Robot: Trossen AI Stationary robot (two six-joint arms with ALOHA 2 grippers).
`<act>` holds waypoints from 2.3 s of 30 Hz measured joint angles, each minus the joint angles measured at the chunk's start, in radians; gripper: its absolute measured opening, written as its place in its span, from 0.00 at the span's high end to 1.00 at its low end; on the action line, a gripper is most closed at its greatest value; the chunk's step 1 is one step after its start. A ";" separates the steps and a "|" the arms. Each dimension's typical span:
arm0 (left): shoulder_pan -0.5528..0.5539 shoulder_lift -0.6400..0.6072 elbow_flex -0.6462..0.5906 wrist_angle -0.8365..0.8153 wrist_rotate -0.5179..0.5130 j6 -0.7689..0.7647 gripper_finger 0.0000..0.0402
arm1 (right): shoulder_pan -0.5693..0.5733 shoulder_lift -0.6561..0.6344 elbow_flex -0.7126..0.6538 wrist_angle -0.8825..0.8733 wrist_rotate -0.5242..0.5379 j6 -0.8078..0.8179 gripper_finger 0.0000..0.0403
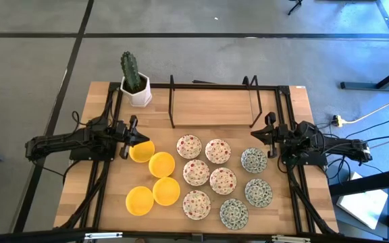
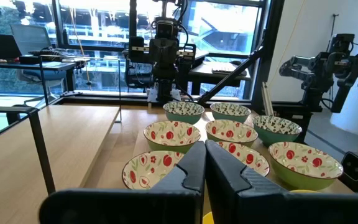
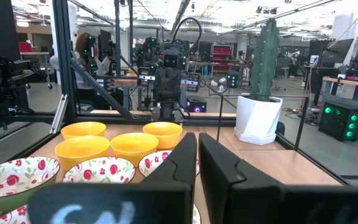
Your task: Pick & Place Mini bowls
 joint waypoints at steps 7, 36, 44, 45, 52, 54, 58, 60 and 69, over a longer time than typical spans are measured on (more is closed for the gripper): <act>0.000 0.000 0.000 0.000 0.000 0.000 0.99 | 0.000 0.000 0.000 0.000 0.000 0.000 0.95; 0.000 0.000 0.000 0.000 0.000 0.000 0.99 | 0.000 0.000 0.000 0.000 0.000 0.000 0.95; 0.000 0.000 0.000 0.000 0.000 0.000 0.99 | 0.000 0.000 0.000 0.000 0.000 0.000 0.95; 0.000 0.000 0.000 0.000 0.000 0.000 0.99 | 0.000 0.000 0.000 0.000 0.000 0.000 0.95; 0.001 -0.001 0.000 0.050 -0.033 0.087 0.99 | 0.000 0.000 0.000 0.000 0.000 0.000 0.95; 0.001 0.000 0.000 0.078 -0.040 0.093 0.99 | 0.000 0.000 0.000 0.000 0.000 0.000 0.95; 0.000 0.000 0.000 0.124 -0.044 0.087 0.99 | 0.000 0.000 0.000 0.000 0.000 0.000 0.95; 0.000 0.000 0.000 0.142 -0.040 0.054 0.99 | 0.000 0.000 0.000 0.000 0.000 0.000 0.95; 0.000 0.000 0.000 0.181 -0.039 -0.108 0.99 | 0.000 0.000 0.000 0.000 0.000 0.004 0.95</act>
